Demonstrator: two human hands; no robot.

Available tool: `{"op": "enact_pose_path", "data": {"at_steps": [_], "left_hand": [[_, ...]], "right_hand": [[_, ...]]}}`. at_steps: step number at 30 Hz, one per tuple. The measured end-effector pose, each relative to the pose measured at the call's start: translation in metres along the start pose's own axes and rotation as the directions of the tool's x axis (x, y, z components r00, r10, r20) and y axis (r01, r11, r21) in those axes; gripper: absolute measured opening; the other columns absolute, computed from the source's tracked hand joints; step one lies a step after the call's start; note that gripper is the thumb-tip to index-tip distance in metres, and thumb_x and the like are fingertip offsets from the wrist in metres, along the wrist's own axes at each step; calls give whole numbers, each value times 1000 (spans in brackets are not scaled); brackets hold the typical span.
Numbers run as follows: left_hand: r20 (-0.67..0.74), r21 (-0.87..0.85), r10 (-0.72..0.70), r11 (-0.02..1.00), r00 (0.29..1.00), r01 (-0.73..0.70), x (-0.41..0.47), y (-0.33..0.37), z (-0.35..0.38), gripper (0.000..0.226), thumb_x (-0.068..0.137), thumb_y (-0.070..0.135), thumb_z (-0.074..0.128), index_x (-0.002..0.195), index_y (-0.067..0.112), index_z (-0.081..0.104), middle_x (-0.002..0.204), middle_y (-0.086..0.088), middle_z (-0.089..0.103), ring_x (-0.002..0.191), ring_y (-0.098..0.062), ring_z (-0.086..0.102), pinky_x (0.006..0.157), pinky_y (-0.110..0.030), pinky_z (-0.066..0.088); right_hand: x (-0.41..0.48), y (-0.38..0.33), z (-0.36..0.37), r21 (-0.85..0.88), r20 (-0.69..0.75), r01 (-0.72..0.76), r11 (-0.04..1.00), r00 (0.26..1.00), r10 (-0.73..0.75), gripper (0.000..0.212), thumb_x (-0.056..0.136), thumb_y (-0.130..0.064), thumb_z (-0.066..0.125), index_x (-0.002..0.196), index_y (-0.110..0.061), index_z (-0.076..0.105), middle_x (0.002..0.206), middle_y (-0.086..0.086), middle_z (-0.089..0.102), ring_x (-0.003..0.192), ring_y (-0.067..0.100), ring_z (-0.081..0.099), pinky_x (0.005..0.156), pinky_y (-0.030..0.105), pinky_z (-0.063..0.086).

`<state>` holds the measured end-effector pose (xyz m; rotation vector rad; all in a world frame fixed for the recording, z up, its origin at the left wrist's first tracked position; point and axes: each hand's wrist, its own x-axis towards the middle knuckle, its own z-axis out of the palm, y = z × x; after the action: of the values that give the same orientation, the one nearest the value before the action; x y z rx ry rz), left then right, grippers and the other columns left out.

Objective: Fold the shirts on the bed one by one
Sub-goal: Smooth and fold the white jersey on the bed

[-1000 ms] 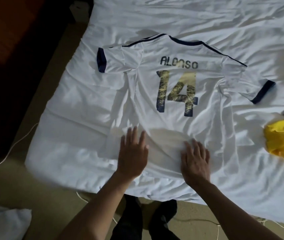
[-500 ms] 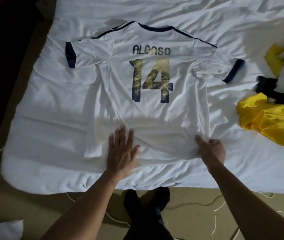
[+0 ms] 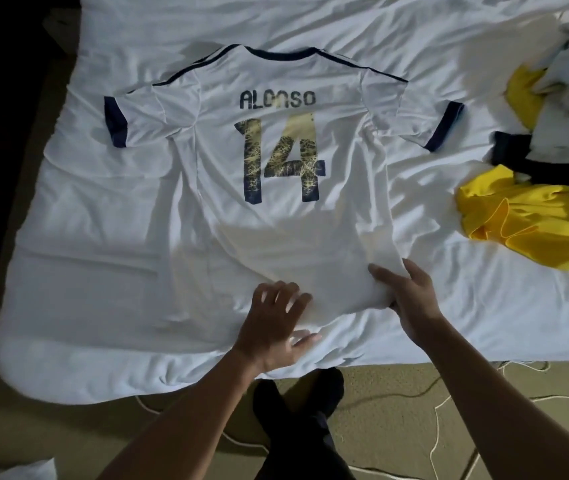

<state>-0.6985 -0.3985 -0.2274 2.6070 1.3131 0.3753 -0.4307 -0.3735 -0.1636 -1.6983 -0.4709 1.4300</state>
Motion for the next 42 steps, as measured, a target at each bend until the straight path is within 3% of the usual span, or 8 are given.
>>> {"op": "enact_pose_path", "data": {"at_steps": [2,8,11,15,19,24,35,42], "left_hand": [[-12,10,34,999,999,-34,6,1,3,48,81,41,72,119,10,70,120,-15,64,111,-41,60,99,-56,44],[-185,-60,72,995,980,-84,17,5,-2,14,85,14,64,95,8,71,97,-9,67,88,-35,63,88,-49,49],[-184,-69,130,987,974,-144,16,4,-6,17,92,23,64,82,10,69,87,-7,66,80,-33,60,87,-47,46],[-187,-133,118,981,975,-144,22,4,-19,45,101,44,59,69,12,66,84,-5,63,80,-31,54,87,-47,41],[-203,-101,0,995,979,-21,44,11,-13,29,104,24,54,110,3,73,127,-22,65,115,-42,59,100,-55,46],[98,88,-165,984,981,157,44,7,22,67,107,49,38,161,9,34,169,-25,20,158,-43,17,122,-64,21],[-285,63,-177,977,942,203,59,-4,31,37,103,29,57,127,5,71,135,-22,64,118,-44,62,99,-58,46],[-122,-153,-362,927,924,343,190,5,11,22,97,33,57,106,15,66,108,-6,65,97,-31,61,79,-45,51]], "right_hand": [[-1,6,-2,-57,-20,-42,997,999,41,24,88,-20,80,104,-3,75,105,17,77,103,41,72,86,61,60],[-10,5,-1,97,-205,65,993,978,-44,14,91,-15,77,99,-5,71,91,9,73,82,24,72,66,37,59],[-12,21,-5,-291,-377,-103,951,926,-15,33,85,-28,83,100,-3,66,91,9,69,80,28,64,66,38,52],[-18,30,-10,-717,-388,-215,663,913,-123,53,84,-47,75,118,-17,49,106,11,63,100,36,60,83,44,49],[-12,33,2,-925,-160,55,377,843,-514,64,90,-41,65,140,-15,36,147,19,43,137,39,38,110,57,37],[7,51,22,-949,260,312,50,862,-435,71,108,-53,23,166,-17,3,173,9,-11,159,26,-16,129,49,-3],[35,46,-4,-971,138,204,122,902,-410,79,104,-62,7,166,-12,8,173,9,-5,160,25,-10,129,49,-2],[106,-43,20,-956,132,243,165,858,-496,76,104,-57,6,165,-13,15,173,8,-1,159,23,-11,128,40,-8]]}}
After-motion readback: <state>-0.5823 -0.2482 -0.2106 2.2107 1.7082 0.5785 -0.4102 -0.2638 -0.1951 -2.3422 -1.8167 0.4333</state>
